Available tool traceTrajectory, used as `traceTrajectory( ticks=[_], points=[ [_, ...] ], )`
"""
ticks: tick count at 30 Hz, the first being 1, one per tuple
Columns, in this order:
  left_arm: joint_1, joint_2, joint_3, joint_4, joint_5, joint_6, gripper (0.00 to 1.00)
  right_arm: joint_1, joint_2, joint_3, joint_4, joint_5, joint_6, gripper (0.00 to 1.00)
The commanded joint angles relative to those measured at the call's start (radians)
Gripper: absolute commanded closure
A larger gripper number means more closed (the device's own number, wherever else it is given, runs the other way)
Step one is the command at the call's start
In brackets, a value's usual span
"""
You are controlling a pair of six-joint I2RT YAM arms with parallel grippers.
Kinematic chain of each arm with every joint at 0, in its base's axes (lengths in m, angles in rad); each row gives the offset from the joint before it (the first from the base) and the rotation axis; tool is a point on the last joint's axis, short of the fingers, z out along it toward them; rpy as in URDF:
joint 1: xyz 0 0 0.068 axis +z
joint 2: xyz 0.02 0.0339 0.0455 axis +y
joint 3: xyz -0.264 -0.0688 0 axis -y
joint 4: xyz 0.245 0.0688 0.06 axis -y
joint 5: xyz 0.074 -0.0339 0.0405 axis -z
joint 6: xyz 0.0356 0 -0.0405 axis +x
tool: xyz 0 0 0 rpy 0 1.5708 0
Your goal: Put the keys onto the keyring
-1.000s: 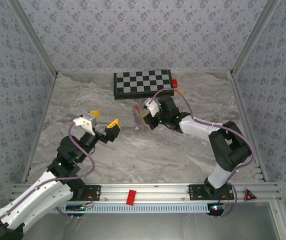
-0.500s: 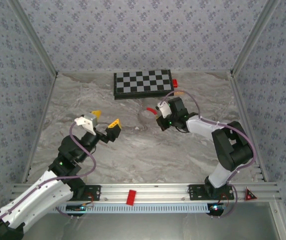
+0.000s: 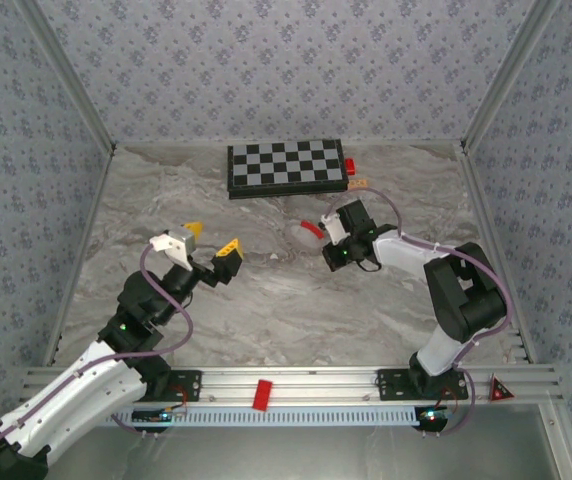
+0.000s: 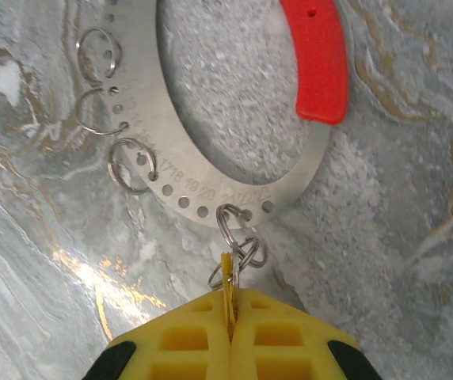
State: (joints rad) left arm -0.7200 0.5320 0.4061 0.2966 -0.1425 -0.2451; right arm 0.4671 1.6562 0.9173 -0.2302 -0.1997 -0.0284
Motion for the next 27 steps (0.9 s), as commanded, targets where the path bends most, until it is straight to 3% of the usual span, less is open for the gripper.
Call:
traceTrajectory(
  ticks=[1,14,19,23,27],
  points=[
    [0.006,-0.004,-0.003,0.056,0.019,-0.013,0.00,-0.004,-0.016,0.024,-0.096,0.029,0.044,1.00],
    [0.009,-0.016,-0.015,0.065,0.030,-0.020,0.00,-0.027,-0.026,0.045,-0.244,0.045,0.117,1.00],
    [0.010,-0.018,-0.016,0.065,0.031,-0.020,0.00,-0.038,-0.027,0.043,-0.282,0.054,0.136,0.93],
    [0.012,-0.021,-0.021,0.066,0.032,-0.025,0.00,-0.039,-0.055,0.030,-0.305,0.101,0.169,0.79],
    [0.014,-0.023,-0.024,0.065,0.030,-0.026,0.00,-0.057,-0.113,-0.001,-0.323,0.128,0.206,0.78]
  ],
)
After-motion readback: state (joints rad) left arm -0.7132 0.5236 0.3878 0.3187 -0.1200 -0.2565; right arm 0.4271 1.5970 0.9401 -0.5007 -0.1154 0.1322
